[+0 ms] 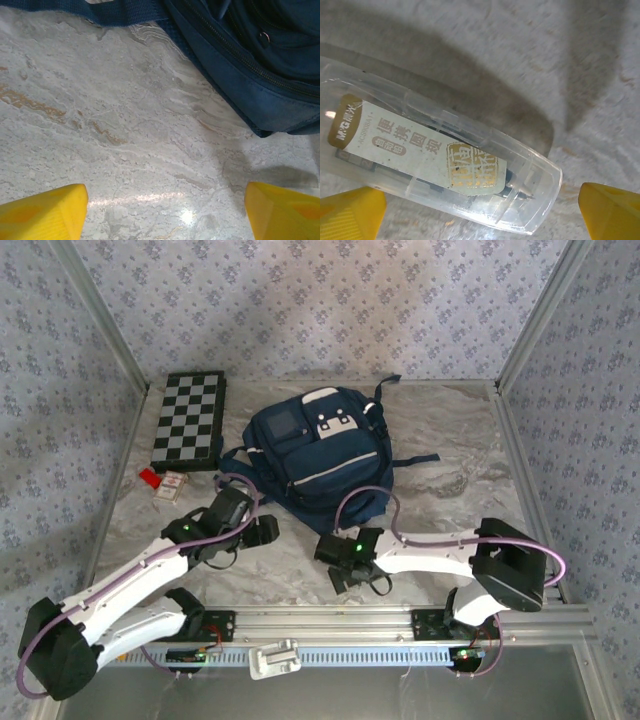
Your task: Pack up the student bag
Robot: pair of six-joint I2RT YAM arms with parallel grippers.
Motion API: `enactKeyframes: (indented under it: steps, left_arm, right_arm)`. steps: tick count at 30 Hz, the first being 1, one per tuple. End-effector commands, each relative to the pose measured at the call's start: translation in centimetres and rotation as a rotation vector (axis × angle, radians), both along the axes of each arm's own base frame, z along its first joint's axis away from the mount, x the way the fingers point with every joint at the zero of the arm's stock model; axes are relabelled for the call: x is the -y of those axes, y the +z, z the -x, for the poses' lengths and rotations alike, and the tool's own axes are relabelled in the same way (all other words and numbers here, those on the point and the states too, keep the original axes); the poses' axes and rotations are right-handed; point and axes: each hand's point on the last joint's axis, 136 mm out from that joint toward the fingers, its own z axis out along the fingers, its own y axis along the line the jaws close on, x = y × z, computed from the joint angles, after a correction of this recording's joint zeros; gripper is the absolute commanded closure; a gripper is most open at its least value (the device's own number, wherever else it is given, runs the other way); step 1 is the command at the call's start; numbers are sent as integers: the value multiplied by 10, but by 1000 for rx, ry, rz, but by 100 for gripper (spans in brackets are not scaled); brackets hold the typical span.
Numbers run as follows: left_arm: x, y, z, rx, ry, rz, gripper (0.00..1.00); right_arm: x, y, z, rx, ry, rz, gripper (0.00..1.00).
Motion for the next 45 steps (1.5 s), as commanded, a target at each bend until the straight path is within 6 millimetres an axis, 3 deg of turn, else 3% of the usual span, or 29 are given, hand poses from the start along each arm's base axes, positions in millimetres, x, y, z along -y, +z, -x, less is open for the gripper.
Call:
enactKeyframes:
  steps: [1,10,21,27,38,45]
  left_arm:
    - [-1,1,-2,1,4,5,19]
    - [5,3,-19,6,13,18,19]
    - [8,2,-25,-12,36,24,18]
    - [9,7,-29,-1,50,34,18]
    - [5,9,-28,5,46,10,15]
    - [6,11,-28,11,35,14,14]
  right_arm:
    - [1,7,-19,41,-29,-19,0]
    - [-15,0,-34,-14,-7,-154,6]
    - [-30,2,-2,-50,78,-104,24]
    - [-9,-7,-1,-36,9,5,33]
    - [-20,-15,-7,-30,34,-24,48]
    - [-22,-5,-8,-15,37,-49,56]
